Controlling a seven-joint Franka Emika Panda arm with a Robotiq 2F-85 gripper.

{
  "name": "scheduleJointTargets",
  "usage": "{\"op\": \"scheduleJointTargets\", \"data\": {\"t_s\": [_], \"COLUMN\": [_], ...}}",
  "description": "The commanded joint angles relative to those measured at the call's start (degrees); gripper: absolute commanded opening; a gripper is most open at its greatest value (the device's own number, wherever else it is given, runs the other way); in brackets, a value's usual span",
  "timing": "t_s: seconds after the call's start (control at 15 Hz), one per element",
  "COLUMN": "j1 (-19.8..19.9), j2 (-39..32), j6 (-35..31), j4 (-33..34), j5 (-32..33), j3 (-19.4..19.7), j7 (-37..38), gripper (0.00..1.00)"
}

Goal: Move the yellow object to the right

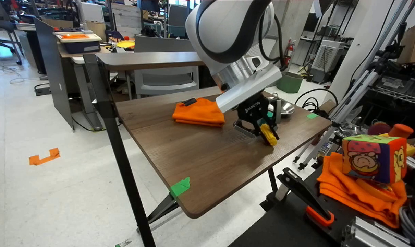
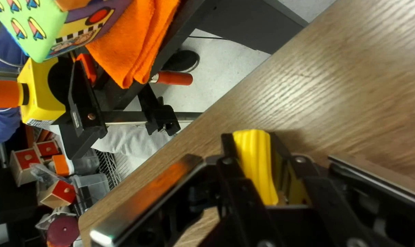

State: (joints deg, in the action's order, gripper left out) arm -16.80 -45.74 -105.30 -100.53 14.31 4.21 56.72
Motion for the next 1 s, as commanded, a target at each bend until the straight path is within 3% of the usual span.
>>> {"op": "scheduleJointTargets", "data": {"t_s": [0.0, 0.2, 0.4, 0.67, 0.73, 0.93], "j1": [-0.9, -0.8, 0.5, 3.1, 1.4, 3.2], "j2": [-2.1, 1.7, 10.9, 21.6, 14.7, 21.1], "j6": [4.1, 5.2, -1.1, -3.0, -0.7, -0.8], "j4": [3.1, 0.7, -4.9, -7.7, -2.8, -5.5], "j5": [2.3, 3.9, 2.6, -2.5, 0.2, -1.3], "j3": [0.3, -0.8, -2.2, -2.6, -2.3, -2.6], "j7": [-0.5, -4.0, -7.4, -7.1, -5.6, -6.5], "gripper": [0.57, 0.78, 0.99, 1.0, 1.0, 1.0]}}
